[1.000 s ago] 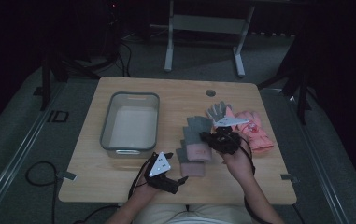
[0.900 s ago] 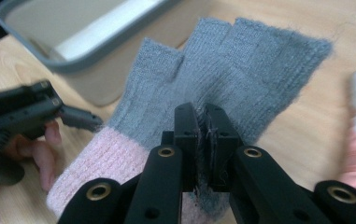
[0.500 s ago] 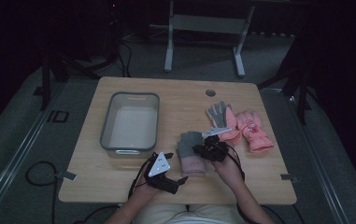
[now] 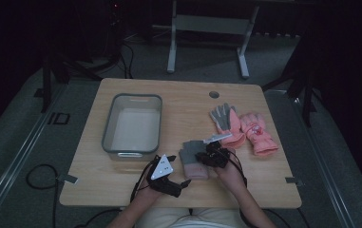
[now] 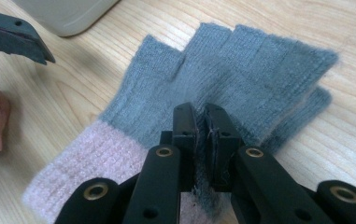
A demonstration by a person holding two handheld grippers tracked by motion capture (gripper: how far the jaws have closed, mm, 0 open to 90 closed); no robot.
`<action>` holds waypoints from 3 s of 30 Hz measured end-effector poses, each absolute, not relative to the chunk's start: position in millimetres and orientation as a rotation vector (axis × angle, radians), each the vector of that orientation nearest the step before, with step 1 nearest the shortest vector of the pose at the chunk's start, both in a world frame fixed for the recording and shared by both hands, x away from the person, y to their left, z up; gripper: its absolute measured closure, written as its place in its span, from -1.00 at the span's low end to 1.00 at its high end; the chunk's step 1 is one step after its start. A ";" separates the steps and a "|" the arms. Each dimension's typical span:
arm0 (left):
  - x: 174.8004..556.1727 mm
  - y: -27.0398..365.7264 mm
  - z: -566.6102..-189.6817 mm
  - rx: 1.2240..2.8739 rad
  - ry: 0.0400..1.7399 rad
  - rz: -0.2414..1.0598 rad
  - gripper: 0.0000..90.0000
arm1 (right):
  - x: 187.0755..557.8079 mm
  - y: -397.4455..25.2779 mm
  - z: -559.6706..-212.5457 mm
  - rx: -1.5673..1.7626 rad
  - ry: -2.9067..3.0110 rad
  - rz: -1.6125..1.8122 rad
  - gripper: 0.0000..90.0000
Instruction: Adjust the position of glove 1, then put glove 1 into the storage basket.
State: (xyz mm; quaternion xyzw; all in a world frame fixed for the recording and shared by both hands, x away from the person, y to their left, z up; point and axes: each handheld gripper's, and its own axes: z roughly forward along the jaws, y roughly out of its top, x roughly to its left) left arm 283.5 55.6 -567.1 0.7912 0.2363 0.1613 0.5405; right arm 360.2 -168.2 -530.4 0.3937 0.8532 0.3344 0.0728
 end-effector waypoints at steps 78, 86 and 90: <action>327.0 14.1 -518.1 2.404 0.259 0.313 0.54 | 410.7 -177.9 -517.3 1.432 2.546 1.106 0.68; 331.8 19.9 -483.9 2.395 0.212 0.357 0.54 | 408.6 -179.4 -482.0 1.370 2.493 1.197 0.68; 336.3 24.7 -467.0 2.397 0.197 0.382 0.54 | 411.6 -177.6 -464.9 1.337 2.467 1.237 0.68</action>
